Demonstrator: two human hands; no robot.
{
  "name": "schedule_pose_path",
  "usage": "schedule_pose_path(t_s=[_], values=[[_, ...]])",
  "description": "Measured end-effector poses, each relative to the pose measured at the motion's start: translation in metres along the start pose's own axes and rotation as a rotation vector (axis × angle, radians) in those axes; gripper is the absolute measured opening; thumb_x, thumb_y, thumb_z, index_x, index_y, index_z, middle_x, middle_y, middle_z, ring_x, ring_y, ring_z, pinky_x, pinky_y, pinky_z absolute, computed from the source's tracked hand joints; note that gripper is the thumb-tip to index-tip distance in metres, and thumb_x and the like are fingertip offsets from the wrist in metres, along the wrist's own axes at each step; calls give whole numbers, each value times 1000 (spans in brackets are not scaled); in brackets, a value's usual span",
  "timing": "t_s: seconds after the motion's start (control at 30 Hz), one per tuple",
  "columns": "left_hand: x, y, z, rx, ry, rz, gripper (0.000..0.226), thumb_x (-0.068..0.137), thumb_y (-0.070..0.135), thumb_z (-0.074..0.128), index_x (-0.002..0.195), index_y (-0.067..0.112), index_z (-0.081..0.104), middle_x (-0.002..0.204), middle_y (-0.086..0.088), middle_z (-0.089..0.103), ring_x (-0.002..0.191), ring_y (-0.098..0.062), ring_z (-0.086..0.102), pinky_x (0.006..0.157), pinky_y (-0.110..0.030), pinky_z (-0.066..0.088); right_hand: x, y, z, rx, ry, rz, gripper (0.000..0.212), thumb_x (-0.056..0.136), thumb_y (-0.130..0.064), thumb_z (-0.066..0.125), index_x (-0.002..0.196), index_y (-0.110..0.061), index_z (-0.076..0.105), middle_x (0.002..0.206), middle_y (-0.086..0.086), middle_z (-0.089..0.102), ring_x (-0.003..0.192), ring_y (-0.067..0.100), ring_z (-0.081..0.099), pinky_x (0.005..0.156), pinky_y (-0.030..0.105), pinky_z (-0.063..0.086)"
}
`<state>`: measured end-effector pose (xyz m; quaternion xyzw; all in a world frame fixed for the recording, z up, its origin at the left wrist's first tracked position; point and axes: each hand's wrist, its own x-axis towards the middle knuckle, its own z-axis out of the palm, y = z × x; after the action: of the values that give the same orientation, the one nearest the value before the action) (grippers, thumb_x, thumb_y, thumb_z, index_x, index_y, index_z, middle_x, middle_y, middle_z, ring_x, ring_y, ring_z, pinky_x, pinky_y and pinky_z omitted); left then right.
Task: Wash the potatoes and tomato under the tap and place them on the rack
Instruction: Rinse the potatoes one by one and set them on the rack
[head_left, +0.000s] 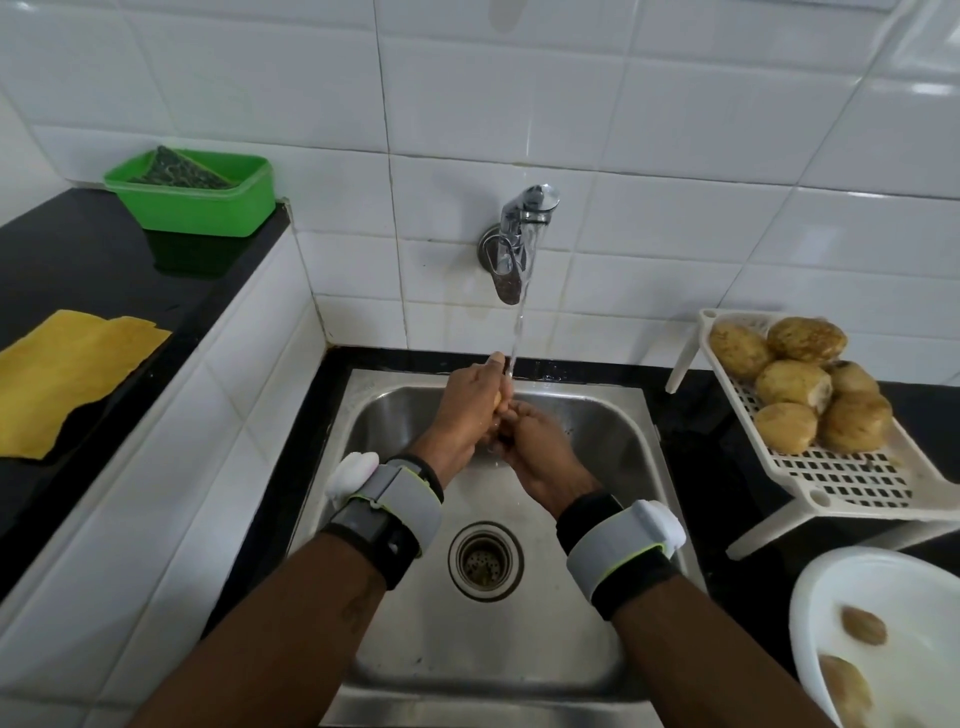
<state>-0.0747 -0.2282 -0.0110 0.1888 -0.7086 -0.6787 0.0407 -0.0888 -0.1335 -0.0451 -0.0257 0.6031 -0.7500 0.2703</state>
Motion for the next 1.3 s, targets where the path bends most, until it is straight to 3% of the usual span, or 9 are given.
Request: schedule_pose_path(t_s=[0.2,0.37,0.43,0.6,0.73,0.87,1.03,1.13,1.3], values=[[-3,8,0,-202,-158,-108,39,102,30,39,77,10,60,63,-3,50,43,-9,34,35,-17,23,2,-1,0,10,69,38,43,105,-16,33,69,-12,56,54,-1,50,42,6,34,34,16,26],[-3,13,-1,-196,-165,-88,10,96,13,50,97,11,60,70,-3,46,51,-8,38,39,-19,28,5,-6,2,66,-24,34,35,93,0,38,69,-12,60,59,2,56,59,14,54,61,26,48],[-4,10,-4,-95,-151,-40,17,98,23,51,87,12,58,64,-1,45,48,-8,37,41,-20,29,3,-5,2,33,-85,-18,33,96,1,37,76,-8,61,61,1,57,59,11,53,63,26,46],[-7,6,-9,-98,33,8,44,104,37,32,77,14,57,53,1,45,38,-8,34,38,-17,27,6,-2,-1,-28,-20,-26,29,102,-19,46,78,-13,61,61,-1,50,48,6,36,39,17,29],[-10,1,-13,-75,172,-61,52,104,42,28,72,13,56,46,2,40,33,-8,33,35,-14,26,9,-5,0,34,-3,-15,24,101,-25,49,91,-10,65,67,0,53,56,8,44,48,20,38],[-13,-14,-16,9,100,-193,49,104,43,29,80,12,58,62,-3,55,50,-14,46,46,-23,36,5,-10,1,57,2,-92,15,97,-5,54,109,-5,63,80,6,65,64,12,58,59,23,51],[-18,-19,-1,-165,1,-162,30,102,28,44,104,6,64,90,-14,71,74,-17,69,59,-27,56,1,-13,-3,-488,190,-285,14,95,-25,61,92,-14,67,74,-3,66,63,7,61,55,18,47],[-19,-12,10,-248,82,-195,25,103,19,39,107,13,63,94,-9,69,80,-18,66,57,-26,52,-3,-16,-2,-684,138,-322,13,100,-25,52,96,-16,61,86,-8,64,78,6,63,61,12,50],[-16,-3,7,-546,87,-246,31,105,26,37,127,13,55,120,-13,64,100,-23,63,81,-40,53,-4,-26,-13,-576,-62,-210,21,96,-27,60,112,-14,65,99,1,70,92,16,69,80,32,59]])
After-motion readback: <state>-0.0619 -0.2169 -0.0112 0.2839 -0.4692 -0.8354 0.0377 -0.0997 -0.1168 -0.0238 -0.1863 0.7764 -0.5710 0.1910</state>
